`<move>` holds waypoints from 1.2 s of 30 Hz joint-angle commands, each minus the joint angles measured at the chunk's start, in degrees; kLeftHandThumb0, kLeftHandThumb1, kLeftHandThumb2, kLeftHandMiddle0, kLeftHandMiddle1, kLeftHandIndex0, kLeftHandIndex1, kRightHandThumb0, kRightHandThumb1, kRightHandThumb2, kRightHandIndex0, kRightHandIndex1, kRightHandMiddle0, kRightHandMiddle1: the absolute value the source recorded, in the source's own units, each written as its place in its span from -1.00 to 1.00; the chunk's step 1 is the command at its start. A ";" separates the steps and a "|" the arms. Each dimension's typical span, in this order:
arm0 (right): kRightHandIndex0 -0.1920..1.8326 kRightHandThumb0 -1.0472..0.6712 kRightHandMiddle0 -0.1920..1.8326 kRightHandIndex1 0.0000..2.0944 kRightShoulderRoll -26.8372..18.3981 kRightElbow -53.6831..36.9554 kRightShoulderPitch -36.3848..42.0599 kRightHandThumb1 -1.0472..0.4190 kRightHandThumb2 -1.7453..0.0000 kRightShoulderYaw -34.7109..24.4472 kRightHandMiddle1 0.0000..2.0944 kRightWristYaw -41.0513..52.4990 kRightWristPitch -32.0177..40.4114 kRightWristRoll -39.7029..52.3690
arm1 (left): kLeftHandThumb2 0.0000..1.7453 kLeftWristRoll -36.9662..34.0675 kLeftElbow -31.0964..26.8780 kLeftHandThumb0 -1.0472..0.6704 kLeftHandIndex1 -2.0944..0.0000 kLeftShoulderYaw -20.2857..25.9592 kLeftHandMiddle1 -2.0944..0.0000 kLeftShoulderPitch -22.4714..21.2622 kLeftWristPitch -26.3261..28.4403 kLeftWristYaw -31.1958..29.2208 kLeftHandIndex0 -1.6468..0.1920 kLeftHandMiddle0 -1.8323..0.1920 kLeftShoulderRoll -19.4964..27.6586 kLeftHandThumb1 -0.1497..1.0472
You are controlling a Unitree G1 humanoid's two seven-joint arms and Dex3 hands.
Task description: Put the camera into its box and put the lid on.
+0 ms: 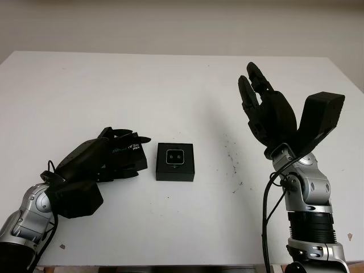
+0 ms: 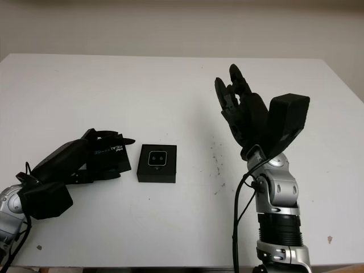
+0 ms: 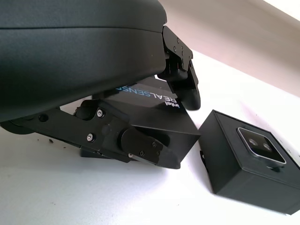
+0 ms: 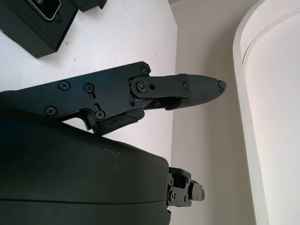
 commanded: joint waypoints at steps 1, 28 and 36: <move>-0.97 -0.47 -0.87 -0.95 0.40 -1.22 0.42 -1.00 0.67 -0.51 -0.93 -0.30 0.18 0.49 | -0.84 0.41 0.58 0.07 -0.07 0.42 -0.18 -0.80 -0.53 0.85 0.52 0.53 -0.17 1.00; -0.97 -0.45 -0.89 -0.95 1.06 1.21 0.43 -1.00 0.60 1.54 -0.95 1.21 -2.62 -0.41 | -0.87 -3.61 -14.44 0.06 -0.12 4.07 -0.32 -9.44 9.63 -7.11 0.51 0.53 2.27 1.00; -0.97 -0.45 -0.90 -0.95 1.00 1.60 0.47 -1.00 0.58 2.00 -0.95 1.73 -2.84 -0.93 | -0.84 -11.78 -24.57 0.04 -0.19 3.18 -0.30 -11.65 24.75 -15.99 0.54 0.51 -0.39 1.00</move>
